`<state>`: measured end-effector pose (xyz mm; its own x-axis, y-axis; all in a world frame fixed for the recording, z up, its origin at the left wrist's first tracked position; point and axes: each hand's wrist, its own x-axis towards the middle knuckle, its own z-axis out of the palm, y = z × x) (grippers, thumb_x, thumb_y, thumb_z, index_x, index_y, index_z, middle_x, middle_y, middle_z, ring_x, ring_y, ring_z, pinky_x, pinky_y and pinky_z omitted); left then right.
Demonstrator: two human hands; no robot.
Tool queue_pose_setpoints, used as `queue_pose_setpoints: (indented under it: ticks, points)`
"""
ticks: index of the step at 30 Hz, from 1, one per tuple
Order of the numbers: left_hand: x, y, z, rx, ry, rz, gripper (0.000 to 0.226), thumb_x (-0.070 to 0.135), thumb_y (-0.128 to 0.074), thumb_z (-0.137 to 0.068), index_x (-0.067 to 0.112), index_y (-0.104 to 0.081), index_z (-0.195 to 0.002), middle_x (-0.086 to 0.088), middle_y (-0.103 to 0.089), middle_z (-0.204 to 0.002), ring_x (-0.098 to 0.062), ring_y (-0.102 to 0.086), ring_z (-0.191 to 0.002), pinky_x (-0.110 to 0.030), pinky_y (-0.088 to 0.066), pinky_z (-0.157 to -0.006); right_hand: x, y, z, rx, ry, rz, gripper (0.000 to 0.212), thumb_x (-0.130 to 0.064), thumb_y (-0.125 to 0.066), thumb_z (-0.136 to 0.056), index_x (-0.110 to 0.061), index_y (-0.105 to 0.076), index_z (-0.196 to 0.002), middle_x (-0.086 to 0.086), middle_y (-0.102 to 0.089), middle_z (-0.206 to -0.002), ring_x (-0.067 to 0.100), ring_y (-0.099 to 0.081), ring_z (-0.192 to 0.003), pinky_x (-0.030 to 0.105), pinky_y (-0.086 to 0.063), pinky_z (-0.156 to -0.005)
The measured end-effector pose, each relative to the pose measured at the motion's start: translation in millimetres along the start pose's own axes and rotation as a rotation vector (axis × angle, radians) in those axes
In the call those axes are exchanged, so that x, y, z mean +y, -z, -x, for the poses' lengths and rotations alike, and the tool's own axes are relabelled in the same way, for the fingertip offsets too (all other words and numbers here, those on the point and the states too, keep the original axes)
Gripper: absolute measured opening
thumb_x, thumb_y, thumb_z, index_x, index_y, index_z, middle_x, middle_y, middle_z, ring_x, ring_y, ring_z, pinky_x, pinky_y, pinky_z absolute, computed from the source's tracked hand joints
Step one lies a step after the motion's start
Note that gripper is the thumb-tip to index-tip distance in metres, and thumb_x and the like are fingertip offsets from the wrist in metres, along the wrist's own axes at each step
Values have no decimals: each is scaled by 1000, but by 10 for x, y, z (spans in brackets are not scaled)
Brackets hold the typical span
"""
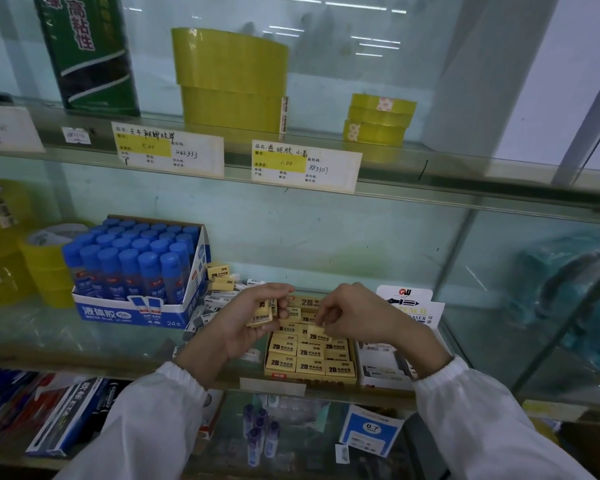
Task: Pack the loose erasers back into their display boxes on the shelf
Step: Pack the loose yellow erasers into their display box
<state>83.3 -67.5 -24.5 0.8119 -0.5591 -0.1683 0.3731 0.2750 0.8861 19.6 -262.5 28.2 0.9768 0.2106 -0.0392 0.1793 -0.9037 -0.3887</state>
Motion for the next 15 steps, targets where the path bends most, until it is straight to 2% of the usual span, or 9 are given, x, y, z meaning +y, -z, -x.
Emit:
queue_pose_setpoints:
  ticks: [2,5,7,10,13,15]
  points:
    - [9,6,-8,-29,-5,66,32,0,-56,-83,1,-62,-114,-6,-54,-72,-15,-48,-58,-19,-28,-35,29,-15,-12,11,1,33,21,-10,-68,-79,-18,-77,-96,-2,-76,-90,9,-70,-81,32,-60,-77]
    - [25,56,-12,-86,10,197,37,7,-43,-74,1,-59,-107,-9,-47,-74,-18,-42,-60,-21,-20,-41,60,-67,-29,45,4,82,17,-16,-71,-82,-19,-77,-98,-3,-75,-95,11,-68,-84,35,-59,-80]
    - [20,79,-12,-92,9,235,43,10,-35,-69,1,-59,-103,-10,-46,-76,-20,-41,-62,-20,-23,-43,64,-53,-15,53,6,50,17,-16,-74,-81,-17,-77,-97,-2,-75,-95,10,-67,-83,27,-58,-78]
    - [18,57,-15,-71,-27,257,44,6,-31,-65,1,-57,-100,-10,-46,-76,-21,-42,-61,-20,-28,-41,70,48,13,43,15,44,18,-13,-79,-78,-15,-78,-95,-4,-72,-85,2,-60,-74,11,-44,-63]
    - [21,10,-14,-37,-60,292,40,1,-30,-67,2,-56,-98,-11,-47,-75,-21,-44,-62,-22,-32,-41,93,137,47,6,-14,75,16,-11,-80,-76,-14,-78,-91,-10,-63,-71,2,-57,-65,13,-41,-57]
    - [23,-3,-2,-39,-56,308,37,1,-31,-69,3,-54,-98,-12,-47,-76,-22,-45,-64,-24,-35,-42,98,155,65,-76,-11,81,16,-10,-81,-74,-15,-78,-89,-7,-67,-72,11,-64,-67,22,-52,-60]
